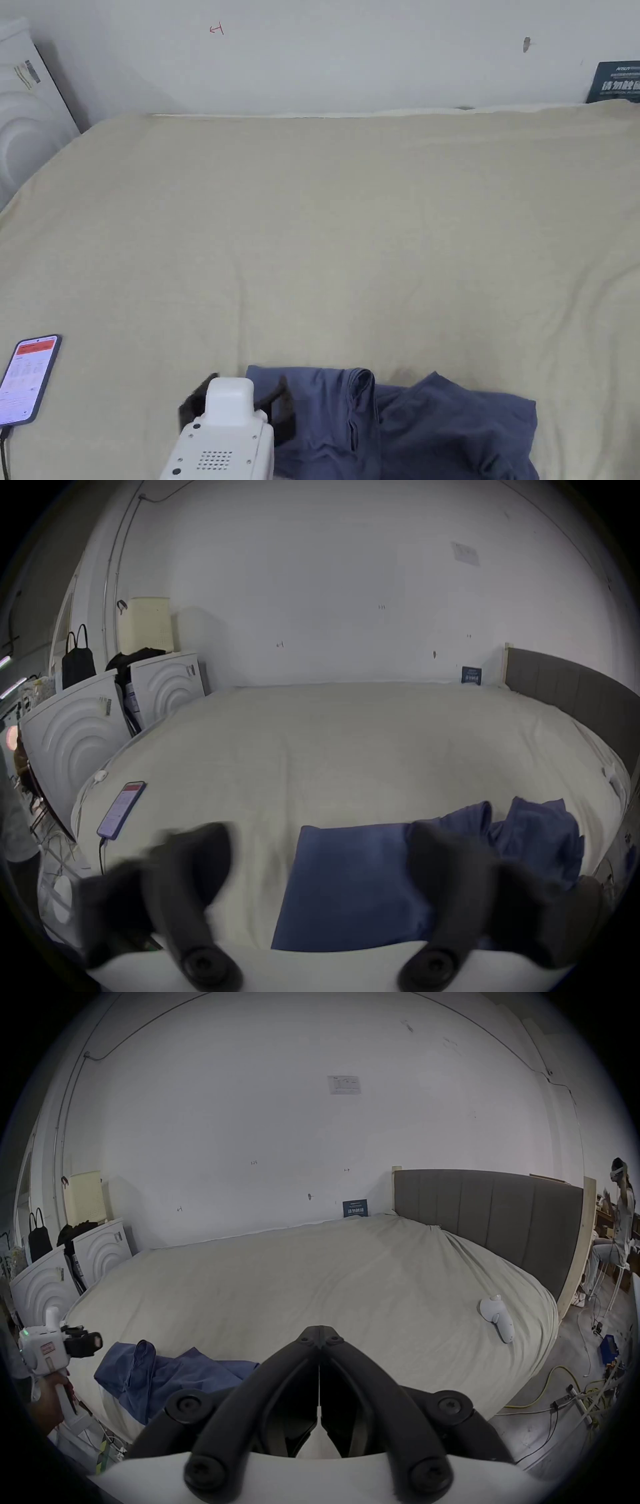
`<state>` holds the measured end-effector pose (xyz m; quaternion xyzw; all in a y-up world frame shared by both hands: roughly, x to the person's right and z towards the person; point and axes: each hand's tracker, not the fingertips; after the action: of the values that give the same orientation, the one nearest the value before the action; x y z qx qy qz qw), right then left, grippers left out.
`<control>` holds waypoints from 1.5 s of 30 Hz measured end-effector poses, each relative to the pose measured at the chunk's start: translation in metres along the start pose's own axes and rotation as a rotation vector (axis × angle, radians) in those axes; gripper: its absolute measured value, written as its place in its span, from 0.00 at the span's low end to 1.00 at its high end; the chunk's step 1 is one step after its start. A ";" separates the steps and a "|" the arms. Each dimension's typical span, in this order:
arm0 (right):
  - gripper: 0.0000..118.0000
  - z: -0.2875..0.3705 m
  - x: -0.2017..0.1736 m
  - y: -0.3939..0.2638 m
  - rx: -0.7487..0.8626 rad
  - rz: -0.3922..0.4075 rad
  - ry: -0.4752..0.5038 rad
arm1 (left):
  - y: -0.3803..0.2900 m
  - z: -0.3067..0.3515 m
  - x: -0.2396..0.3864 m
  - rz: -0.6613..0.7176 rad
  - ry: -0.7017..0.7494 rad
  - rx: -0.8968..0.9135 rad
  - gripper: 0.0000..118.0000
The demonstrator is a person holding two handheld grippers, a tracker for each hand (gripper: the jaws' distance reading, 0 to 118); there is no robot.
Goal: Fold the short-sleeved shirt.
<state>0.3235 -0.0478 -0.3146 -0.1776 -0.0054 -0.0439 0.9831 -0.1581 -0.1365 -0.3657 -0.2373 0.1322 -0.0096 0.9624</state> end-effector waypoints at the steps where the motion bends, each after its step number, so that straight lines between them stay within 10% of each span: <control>1: 0.02 0.000 0.001 0.000 -0.003 0.007 0.001 | 0.000 -0.003 0.015 -0.067 0.020 -0.022 0.34; 2: 0.02 0.002 0.002 -0.001 -0.006 0.018 -0.004 | -0.006 -0.009 0.029 -0.152 0.044 -0.056 0.04; 12: 0.01 0.019 0.013 -0.002 -0.015 0.026 -0.062 | -0.047 -0.010 0.145 -0.334 -0.231 -0.065 0.04; 20: 0.02 0.007 -0.006 -0.006 -0.027 0.013 -0.005 | -0.008 0.032 0.081 0.106 -0.498 -0.026 0.05; 21: 0.02 0.006 -0.008 -0.006 -0.028 0.011 0.006 | -0.003 0.029 0.055 0.200 -0.486 -0.013 0.16; 23: 0.02 0.003 -0.012 -0.007 -0.028 0.010 0.016 | -0.006 0.023 -0.003 0.375 -0.472 0.014 0.88; 24: 0.02 0.001 -0.013 -0.006 -0.031 0.011 0.024 | -0.010 0.019 -0.023 0.409 -0.424 0.024 1.00; 34: 0.02 0.002 -0.015 0.000 -0.032 0.016 0.024 | -0.032 -0.044 -0.072 0.402 -0.323 -0.282 1.00; 36: 0.02 0.003 -0.015 0.001 -0.032 0.020 0.017 | -0.035 -0.045 -0.053 0.310 -0.297 -0.377 0.79; 38: 0.02 0.004 -0.015 0.000 -0.039 0.053 -0.003 | -0.033 -0.023 -0.032 0.207 -0.191 -0.277 0.11; 41: 0.02 0.005 -0.015 -0.001 -0.042 0.072 -0.002 | -0.029 -0.018 -0.055 0.478 -0.357 -0.305 0.10; 45: 0.02 0.003 -0.017 -0.001 -0.045 0.068 0.007 | -0.001 -0.007 -0.068 0.434 -0.301 -0.253 0.10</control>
<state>0.3065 -0.0461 -0.3115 -0.1995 0.0051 -0.0113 0.9798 -0.2252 -0.1356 -0.3543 -0.3204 0.0358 0.2485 0.9134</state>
